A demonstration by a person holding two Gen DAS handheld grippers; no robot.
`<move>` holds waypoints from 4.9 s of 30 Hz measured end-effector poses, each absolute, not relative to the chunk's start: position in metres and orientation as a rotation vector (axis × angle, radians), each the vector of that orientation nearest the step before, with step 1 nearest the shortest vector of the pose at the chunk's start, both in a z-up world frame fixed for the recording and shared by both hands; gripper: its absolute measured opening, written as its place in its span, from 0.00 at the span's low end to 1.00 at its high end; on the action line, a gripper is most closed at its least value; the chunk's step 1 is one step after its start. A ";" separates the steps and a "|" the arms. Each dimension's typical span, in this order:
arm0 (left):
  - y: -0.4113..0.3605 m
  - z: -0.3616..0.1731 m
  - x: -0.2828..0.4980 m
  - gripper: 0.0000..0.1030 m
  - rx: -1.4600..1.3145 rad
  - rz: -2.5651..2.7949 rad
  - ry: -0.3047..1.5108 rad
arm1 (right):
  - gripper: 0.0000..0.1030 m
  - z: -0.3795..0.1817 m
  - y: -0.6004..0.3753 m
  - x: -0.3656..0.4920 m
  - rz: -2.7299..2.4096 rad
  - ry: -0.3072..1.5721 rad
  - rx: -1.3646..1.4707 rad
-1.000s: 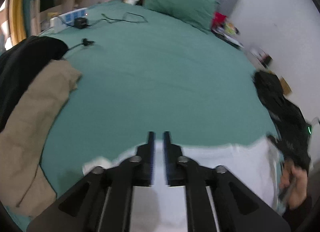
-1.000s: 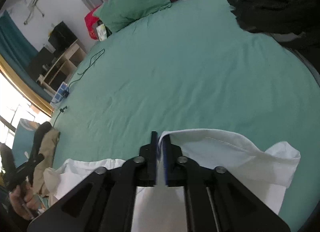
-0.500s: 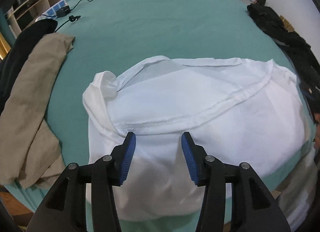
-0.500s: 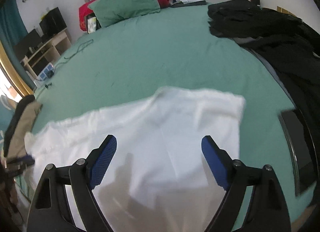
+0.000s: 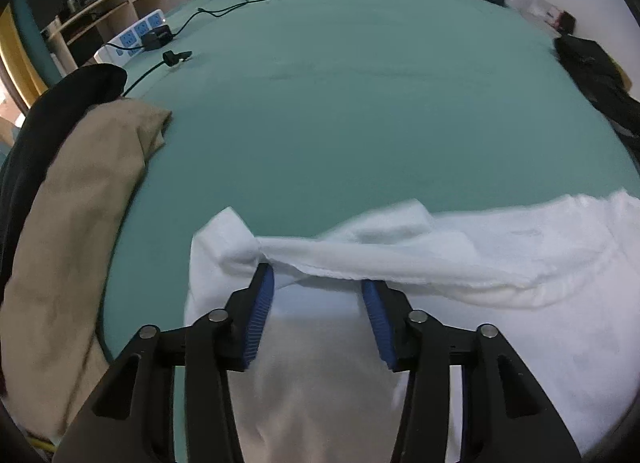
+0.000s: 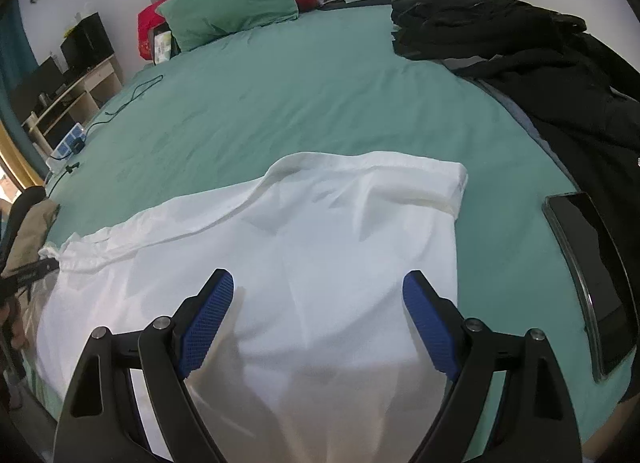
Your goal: Fold large clothes
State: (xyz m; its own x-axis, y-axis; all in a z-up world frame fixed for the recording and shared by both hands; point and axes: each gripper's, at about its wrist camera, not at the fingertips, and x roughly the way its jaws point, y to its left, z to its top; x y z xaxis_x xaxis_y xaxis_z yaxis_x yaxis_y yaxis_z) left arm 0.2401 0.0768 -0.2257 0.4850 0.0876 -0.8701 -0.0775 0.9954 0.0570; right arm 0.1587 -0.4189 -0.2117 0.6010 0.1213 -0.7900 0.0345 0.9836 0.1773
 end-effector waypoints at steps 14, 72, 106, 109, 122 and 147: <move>0.065 -0.189 0.224 0.46 -0.057 -0.093 1.055 | 0.84 -0.209 -0.334 0.218 0.484 1.094 0.045; 0.138 -0.190 0.228 0.40 -0.120 0.247 0.987 | 0.55 -0.187 -0.457 0.189 -0.135 0.846 0.107; 0.105 -0.199 0.169 0.44 -0.249 0.206 0.977 | 0.64 -0.202 -0.416 0.142 -0.060 0.910 0.168; 0.114 -0.200 0.135 0.45 -0.273 0.205 0.981 | 0.64 -0.192 -0.428 0.121 -0.094 0.896 0.198; 0.113 -0.234 0.109 0.50 -0.235 0.201 1.005 | 0.68 -0.217 -0.478 0.066 -0.121 0.946 0.395; 0.079 -0.152 0.071 0.48 -0.255 0.190 0.872 | 0.70 -0.246 -0.435 0.078 0.100 0.919 0.661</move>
